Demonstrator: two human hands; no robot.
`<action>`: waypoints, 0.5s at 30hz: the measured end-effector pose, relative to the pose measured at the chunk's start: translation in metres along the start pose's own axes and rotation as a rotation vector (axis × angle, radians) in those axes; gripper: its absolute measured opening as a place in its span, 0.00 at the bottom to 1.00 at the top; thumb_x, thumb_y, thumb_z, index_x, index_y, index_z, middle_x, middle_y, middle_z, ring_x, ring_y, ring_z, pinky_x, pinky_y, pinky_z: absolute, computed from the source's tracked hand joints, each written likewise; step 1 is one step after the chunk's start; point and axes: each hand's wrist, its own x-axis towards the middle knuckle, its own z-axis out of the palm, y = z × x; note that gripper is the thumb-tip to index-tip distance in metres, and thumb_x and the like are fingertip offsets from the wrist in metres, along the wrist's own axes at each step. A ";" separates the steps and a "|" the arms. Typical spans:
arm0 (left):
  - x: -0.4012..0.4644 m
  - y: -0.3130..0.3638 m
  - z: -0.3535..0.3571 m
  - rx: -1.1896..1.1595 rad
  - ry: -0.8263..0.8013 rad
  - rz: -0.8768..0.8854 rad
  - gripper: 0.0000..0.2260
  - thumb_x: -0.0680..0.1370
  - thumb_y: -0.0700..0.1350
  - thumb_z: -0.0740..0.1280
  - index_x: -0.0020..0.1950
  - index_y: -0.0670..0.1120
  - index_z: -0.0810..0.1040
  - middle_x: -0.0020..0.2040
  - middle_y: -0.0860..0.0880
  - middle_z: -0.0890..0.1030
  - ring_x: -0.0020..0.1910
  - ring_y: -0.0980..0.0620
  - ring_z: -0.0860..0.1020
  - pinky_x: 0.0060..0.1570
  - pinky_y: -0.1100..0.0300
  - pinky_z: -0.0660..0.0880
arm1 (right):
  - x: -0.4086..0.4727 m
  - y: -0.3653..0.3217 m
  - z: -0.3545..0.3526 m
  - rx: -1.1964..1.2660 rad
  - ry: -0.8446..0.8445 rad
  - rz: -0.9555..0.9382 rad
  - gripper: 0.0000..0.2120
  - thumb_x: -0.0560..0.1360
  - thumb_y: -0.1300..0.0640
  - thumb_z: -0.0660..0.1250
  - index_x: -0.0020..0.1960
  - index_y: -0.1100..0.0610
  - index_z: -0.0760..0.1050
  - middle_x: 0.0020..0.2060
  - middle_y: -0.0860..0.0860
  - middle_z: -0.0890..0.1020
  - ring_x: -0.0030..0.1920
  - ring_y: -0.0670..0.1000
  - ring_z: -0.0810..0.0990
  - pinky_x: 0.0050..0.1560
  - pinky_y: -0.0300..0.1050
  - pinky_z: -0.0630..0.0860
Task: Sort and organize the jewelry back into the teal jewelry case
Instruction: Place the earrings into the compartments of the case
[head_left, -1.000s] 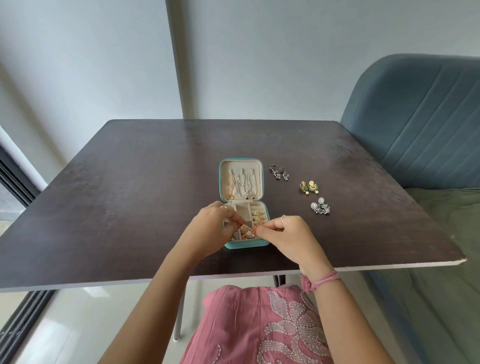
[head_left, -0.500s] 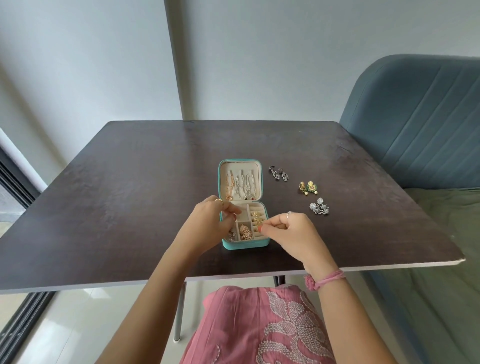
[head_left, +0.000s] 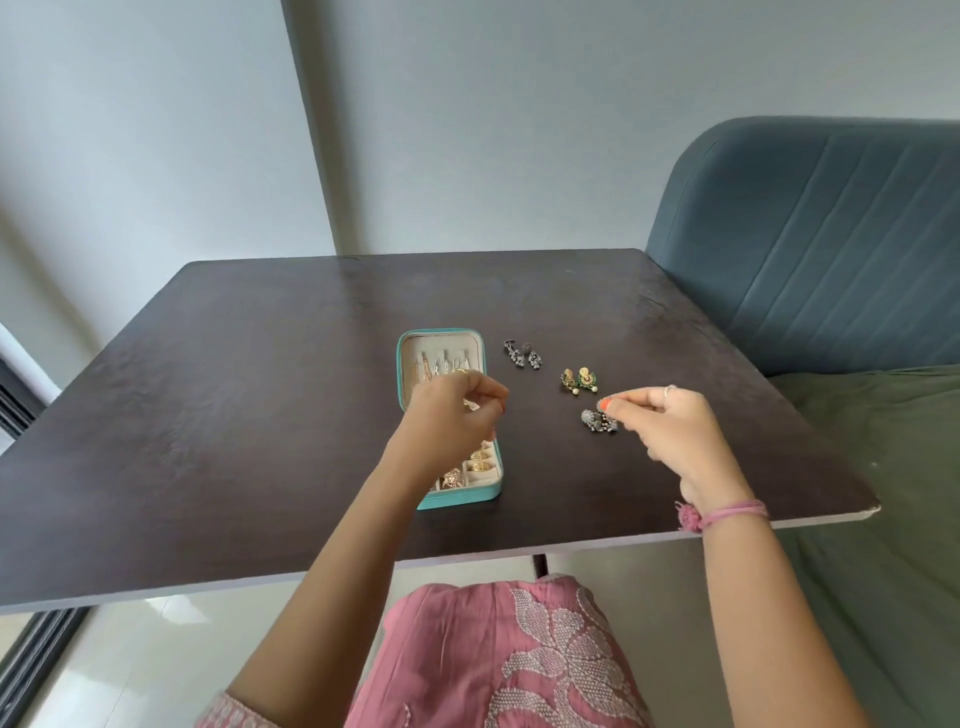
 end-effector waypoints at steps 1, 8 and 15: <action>0.002 0.005 0.007 -0.027 -0.017 -0.008 0.07 0.77 0.40 0.64 0.51 0.47 0.80 0.39 0.53 0.81 0.32 0.57 0.81 0.37 0.62 0.80 | 0.005 0.001 -0.005 0.008 0.017 0.006 0.03 0.71 0.57 0.73 0.40 0.56 0.83 0.23 0.43 0.76 0.21 0.39 0.69 0.25 0.31 0.63; 0.024 0.021 0.060 -0.141 -0.129 -0.070 0.06 0.75 0.37 0.64 0.46 0.46 0.79 0.34 0.50 0.82 0.35 0.53 0.81 0.49 0.53 0.80 | 0.034 0.012 -0.023 0.022 0.039 0.019 0.03 0.72 0.57 0.72 0.41 0.56 0.82 0.29 0.49 0.77 0.28 0.45 0.69 0.28 0.36 0.68; 0.053 0.028 0.101 0.098 -0.140 -0.157 0.15 0.78 0.39 0.60 0.63 0.40 0.75 0.61 0.43 0.78 0.63 0.45 0.74 0.59 0.58 0.69 | 0.064 0.035 -0.007 -0.070 -0.034 0.040 0.06 0.72 0.54 0.73 0.37 0.53 0.81 0.33 0.51 0.81 0.39 0.48 0.78 0.48 0.46 0.77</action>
